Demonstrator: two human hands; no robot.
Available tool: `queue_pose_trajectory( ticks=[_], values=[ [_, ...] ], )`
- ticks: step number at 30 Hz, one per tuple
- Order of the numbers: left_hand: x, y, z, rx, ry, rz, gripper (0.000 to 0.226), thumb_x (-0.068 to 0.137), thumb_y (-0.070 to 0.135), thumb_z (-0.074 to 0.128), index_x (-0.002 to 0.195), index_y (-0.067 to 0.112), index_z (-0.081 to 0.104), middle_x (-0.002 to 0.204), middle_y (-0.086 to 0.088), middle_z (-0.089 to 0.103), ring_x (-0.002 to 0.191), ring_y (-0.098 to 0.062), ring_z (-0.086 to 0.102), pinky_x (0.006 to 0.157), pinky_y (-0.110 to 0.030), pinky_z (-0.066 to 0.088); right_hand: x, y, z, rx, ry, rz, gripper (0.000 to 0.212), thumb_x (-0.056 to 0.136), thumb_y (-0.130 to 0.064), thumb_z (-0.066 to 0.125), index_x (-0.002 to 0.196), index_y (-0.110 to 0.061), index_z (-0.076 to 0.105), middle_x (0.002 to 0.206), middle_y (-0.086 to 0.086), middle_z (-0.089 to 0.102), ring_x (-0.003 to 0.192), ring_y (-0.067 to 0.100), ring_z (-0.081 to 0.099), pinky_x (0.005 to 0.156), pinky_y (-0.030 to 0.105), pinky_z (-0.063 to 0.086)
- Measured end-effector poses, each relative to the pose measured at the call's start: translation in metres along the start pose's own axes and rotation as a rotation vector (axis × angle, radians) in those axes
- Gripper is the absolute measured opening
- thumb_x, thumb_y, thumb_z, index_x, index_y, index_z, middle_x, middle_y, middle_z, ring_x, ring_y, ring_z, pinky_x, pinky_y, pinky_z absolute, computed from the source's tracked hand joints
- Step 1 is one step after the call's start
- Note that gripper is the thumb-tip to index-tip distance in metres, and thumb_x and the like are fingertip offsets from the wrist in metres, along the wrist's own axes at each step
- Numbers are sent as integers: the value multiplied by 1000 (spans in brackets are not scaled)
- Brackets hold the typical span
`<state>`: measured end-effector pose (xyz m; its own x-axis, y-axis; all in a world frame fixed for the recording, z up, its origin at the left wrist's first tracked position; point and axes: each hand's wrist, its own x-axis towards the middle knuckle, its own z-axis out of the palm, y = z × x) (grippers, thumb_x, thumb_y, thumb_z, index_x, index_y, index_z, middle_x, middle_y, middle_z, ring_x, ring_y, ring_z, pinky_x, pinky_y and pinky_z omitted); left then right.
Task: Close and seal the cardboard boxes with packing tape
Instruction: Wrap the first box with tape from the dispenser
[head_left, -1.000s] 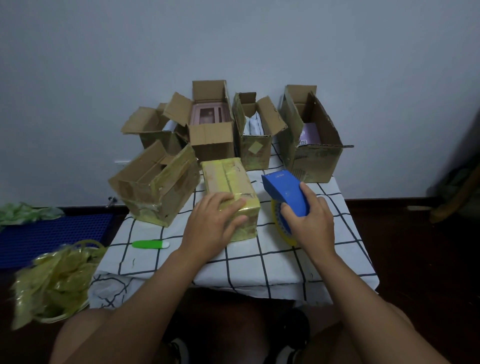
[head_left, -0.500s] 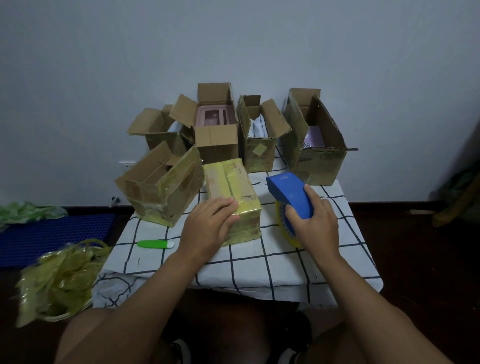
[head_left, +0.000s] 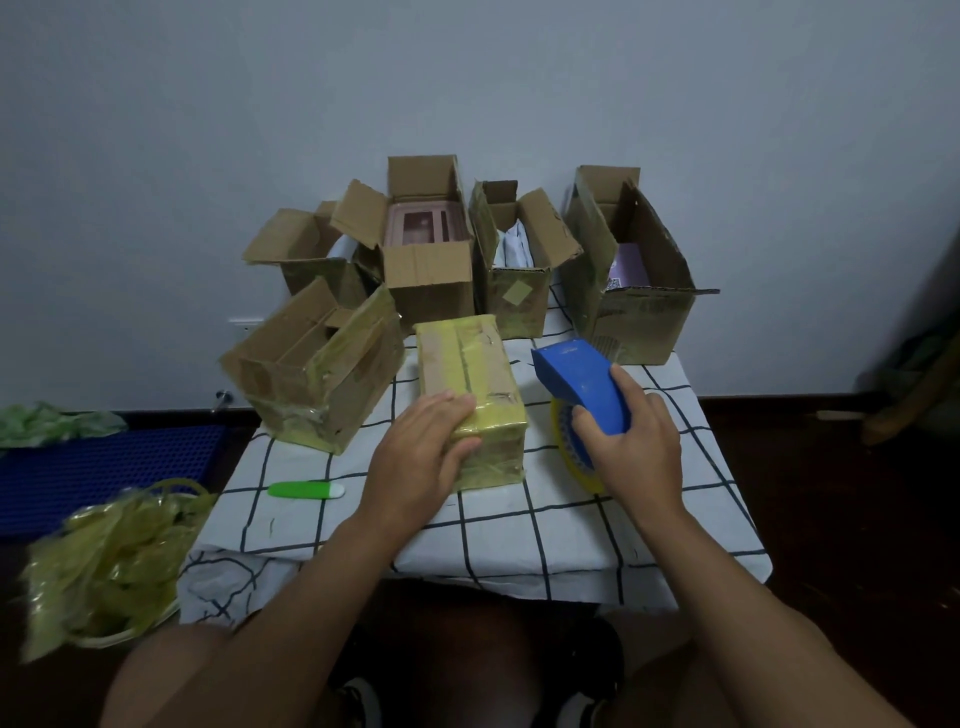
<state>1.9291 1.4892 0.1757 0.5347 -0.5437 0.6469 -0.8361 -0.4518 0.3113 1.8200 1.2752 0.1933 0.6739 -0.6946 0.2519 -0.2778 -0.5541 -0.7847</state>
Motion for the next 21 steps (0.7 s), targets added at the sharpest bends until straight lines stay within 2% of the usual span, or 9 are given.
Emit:
queue_pose_trajectory(
  ticks=[3, 8, 10, 12, 14, 18, 21],
  values=[
    [2, -3, 1, -9, -23, 53, 38, 92, 33, 57, 118, 9, 68, 124, -5, 66, 122, -19, 54, 114, -18, 25, 1, 0, 0, 3, 6, 5, 66, 88, -41, 67, 148, -32, 41, 111, -1, 48, 93, 13, 45, 79, 29, 36],
    [-3, -13, 1, 1, -73, 85, 41, 92, 33, 57, 125, 10, 64, 132, -4, 62, 127, -20, 51, 117, -24, 25, -1, -2, 0, 5, 5, 4, 66, 88, -41, 66, 148, -32, 41, 108, -1, 48, 92, 13, 45, 78, 28, 36],
    [-2, -11, 1, 26, -82, 82, 40, 93, 33, 56, 126, 12, 64, 133, -2, 61, 128, -21, 51, 114, -30, 30, -1, -2, -1, 6, 1, 10, 66, 89, -42, 66, 149, -32, 41, 109, 0, 48, 92, 13, 45, 77, 28, 36],
    [-2, -6, -2, 45, -87, 50, 40, 92, 37, 56, 127, 17, 64, 135, 0, 58, 127, -23, 48, 106, -37, 39, -2, -2, -2, 9, -3, 8, 66, 89, -41, 66, 149, -32, 40, 110, 1, 49, 92, 13, 45, 77, 29, 36],
    [-3, -2, -7, 6, -82, 1, 41, 93, 43, 55, 128, 23, 63, 136, 0, 55, 125, -23, 46, 98, -35, 41, -3, -3, -3, 12, -5, 8, 66, 89, -42, 66, 149, -32, 40, 110, 1, 48, 92, 14, 45, 77, 29, 36],
    [-4, -3, -12, -73, -100, -94, 43, 98, 39, 47, 133, 17, 58, 133, -1, 58, 124, -22, 50, 98, -38, 46, -2, -2, -2, 23, -16, 19, 66, 88, -43, 65, 149, -33, 39, 110, -1, 48, 93, 13, 45, 78, 28, 36],
    [-4, -3, -10, -61, -16, -94, 33, 96, 33, 52, 116, 10, 67, 124, -2, 66, 115, -23, 59, 96, -39, 50, -1, -3, -2, 20, -12, 16, 66, 89, -42, 65, 149, -33, 40, 111, 0, 48, 93, 13, 44, 78, 28, 35]
  ],
)
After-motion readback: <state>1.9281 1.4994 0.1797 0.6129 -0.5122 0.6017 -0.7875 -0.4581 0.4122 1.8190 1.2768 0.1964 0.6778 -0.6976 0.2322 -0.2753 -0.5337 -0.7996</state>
